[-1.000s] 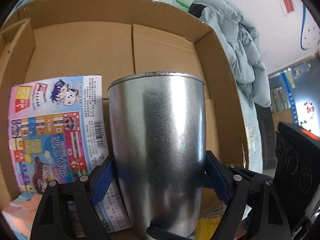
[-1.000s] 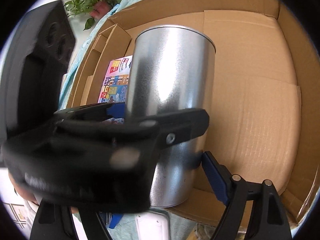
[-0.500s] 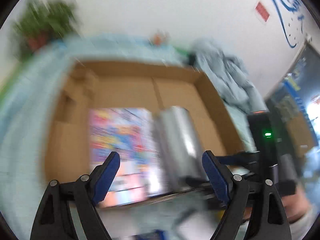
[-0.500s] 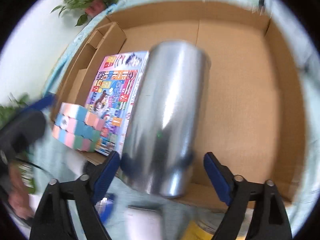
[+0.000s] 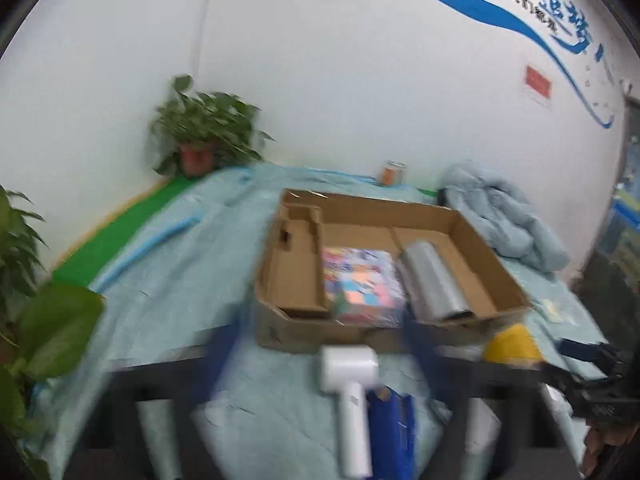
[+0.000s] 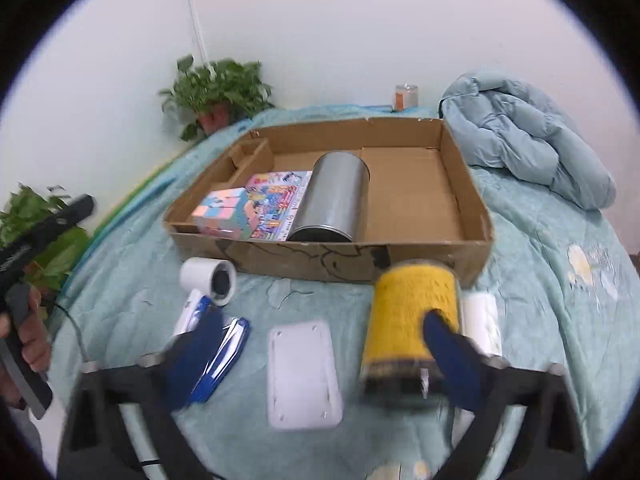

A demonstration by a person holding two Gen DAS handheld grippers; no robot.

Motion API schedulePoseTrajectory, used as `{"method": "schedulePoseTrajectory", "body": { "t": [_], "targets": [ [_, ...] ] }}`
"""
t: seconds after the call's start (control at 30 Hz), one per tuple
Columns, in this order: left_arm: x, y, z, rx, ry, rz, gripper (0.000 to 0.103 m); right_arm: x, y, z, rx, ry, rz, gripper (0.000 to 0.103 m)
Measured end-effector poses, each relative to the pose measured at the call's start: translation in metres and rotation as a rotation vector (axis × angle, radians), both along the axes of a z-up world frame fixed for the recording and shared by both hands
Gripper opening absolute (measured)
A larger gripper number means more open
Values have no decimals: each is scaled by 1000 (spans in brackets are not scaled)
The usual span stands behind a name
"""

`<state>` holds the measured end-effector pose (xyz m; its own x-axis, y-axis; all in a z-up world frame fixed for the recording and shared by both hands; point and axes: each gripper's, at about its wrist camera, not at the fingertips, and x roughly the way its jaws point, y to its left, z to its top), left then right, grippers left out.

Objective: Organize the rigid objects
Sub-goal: 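Open the left tool and move it to the yellow-labelled tea jar, then grasp the yellow-labelled jar with the left tool and lift it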

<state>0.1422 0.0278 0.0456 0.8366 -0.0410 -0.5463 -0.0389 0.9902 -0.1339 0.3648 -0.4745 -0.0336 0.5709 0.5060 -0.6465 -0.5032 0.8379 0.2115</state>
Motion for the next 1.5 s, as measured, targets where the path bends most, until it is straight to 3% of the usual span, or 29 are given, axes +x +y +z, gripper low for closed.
{"method": "schedulePoseTrajectory", "body": {
  "t": [0.03, 0.1, 0.13, 0.17, 0.2, 0.23, 0.3, 0.5, 0.63, 0.7, 0.87, 1.07, 1.1, 1.13, 1.17, 1.27, 1.3, 1.37, 1.43, 1.5],
  "targets": [
    [1, -7, -5, -4, 50, -22, 5, -5, -3, 2, -10, -10, -14, 39],
    [-5, -17, -9, 11, 51, -10, 7, -12, -9, 2, -35, -24, -27, 38],
    [-11, -20, -10, 17, 49, 2, 15, -13, -12, 1, -15, -9, -2, 48],
    [-12, -24, -12, 22, 63, 9, 61, -13, -14, -1, -3, 9, 10, 61],
    [-15, -27, -13, 25, 82, 19, 102, -12, -17, -3, -2, 16, 8, 95],
    [-17, -30, -13, 19, 62, 27, 99, -11, -22, -5, 5, 2, -9, 102],
    [-21, -34, -17, 15, 19, 35, 103, -7, -27, -8, 6, 11, -35, 102],
    [-23, -38, -34, -2, 90, 12, 103, 37, -48, -32, 31, 183, -123, 102],
    [-30, -39, -42, -34, 134, 2, 103, 52, -38, -56, 18, 304, -90, 85],
    [-34, -41, -44, -41, 153, -18, 103, 50, -31, -67, -27, 315, -93, 79],
    [-37, -45, -44, -95, 201, -118, 103, 26, -33, -63, -42, 281, -80, 78],
    [-37, -63, -51, -266, 296, -302, 103, -42, -41, -38, -113, 245, 13, 72],
    [-38, -69, -55, -292, 319, -340, 103, -54, -42, -34, -113, 241, 35, 62],
    [-39, -74, -58, -317, 342, -369, 103, -65, -43, -32, -103, 250, 61, 27],
    [-39, -80, -64, -359, 371, -402, 103, -71, -45, -32, -90, 267, 70, 21],
    [-38, -95, -83, -447, 454, -473, 102, -81, -46, -39, -30, 289, 75, 25],
    [-37, -101, -89, -457, 476, -486, 102, -79, -46, -41, -27, 310, 71, 35],
    [-36, -112, -95, -451, 495, -492, 102, -72, -49, -45, 13, 366, 46, 42],
    [-31, -120, -97, -459, 501, -508, 102, -65, -57, -45, 93, 403, 39, 65],
    [-21, -128, -97, -472, 496, -531, 102, -61, -63, -44, 158, 419, 31, 80]
  ]
}}
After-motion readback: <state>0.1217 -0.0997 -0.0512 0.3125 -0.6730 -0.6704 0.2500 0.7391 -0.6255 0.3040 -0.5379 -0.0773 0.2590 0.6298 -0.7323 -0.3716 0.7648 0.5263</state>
